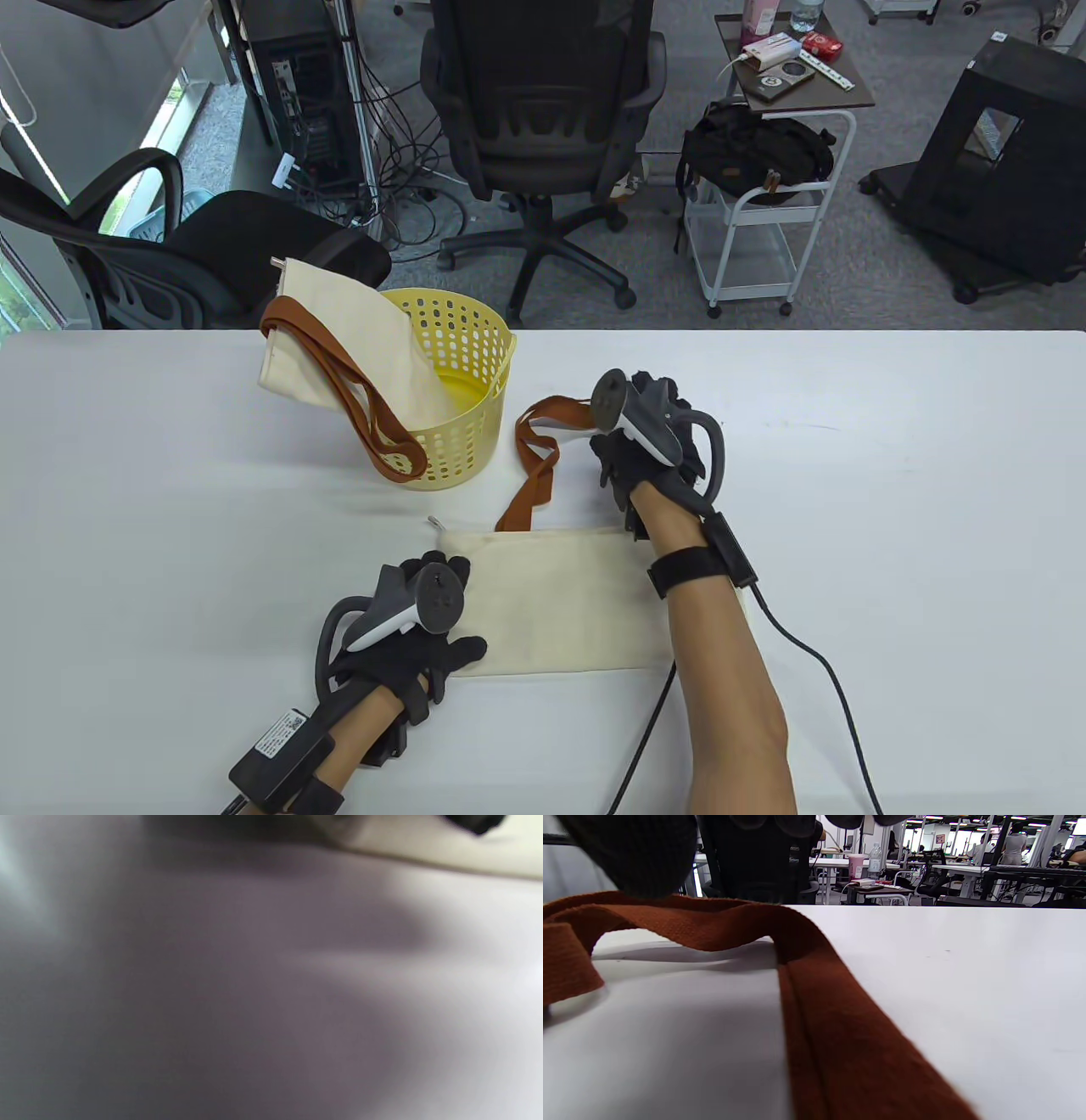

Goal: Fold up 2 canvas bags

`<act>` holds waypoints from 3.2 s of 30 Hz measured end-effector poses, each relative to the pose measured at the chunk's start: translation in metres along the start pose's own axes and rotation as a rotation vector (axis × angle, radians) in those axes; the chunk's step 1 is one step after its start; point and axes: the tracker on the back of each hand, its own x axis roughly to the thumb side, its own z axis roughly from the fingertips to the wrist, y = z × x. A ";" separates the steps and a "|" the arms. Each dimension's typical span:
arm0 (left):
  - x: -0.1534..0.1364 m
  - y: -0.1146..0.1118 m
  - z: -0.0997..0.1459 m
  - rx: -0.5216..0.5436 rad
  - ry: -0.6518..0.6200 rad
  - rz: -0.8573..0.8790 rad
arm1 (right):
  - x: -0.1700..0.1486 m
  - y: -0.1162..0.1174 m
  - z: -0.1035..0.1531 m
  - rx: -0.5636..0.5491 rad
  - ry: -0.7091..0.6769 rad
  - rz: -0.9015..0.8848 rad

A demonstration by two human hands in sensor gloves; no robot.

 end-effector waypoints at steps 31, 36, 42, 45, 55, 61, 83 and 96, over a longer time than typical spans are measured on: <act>-0.002 -0.002 -0.001 -0.002 0.006 0.011 | 0.003 -0.051 0.036 -0.230 -0.209 -0.074; -0.002 -0.002 -0.001 -0.002 0.011 0.008 | -0.016 -0.074 0.101 -0.217 -0.308 -0.265; -0.002 -0.002 0.000 0.002 0.016 0.007 | -0.041 -0.075 0.176 -0.191 -0.428 -0.373; -0.001 -0.002 0.000 0.001 0.023 0.002 | -0.049 -0.063 0.205 -0.162 -0.522 -0.362; -0.001 -0.001 0.001 0.009 0.060 -0.028 | -0.044 0.007 0.258 -0.052 -0.755 -0.069; -0.002 -0.001 0.001 -0.002 0.051 -0.012 | -0.037 0.048 0.270 -0.017 -0.799 0.142; -0.007 -0.001 0.002 0.063 0.076 0.041 | -0.134 0.070 0.197 0.093 -0.171 0.044; -0.013 0.000 0.005 0.035 0.067 0.288 | -0.129 0.083 0.198 0.225 -0.140 0.088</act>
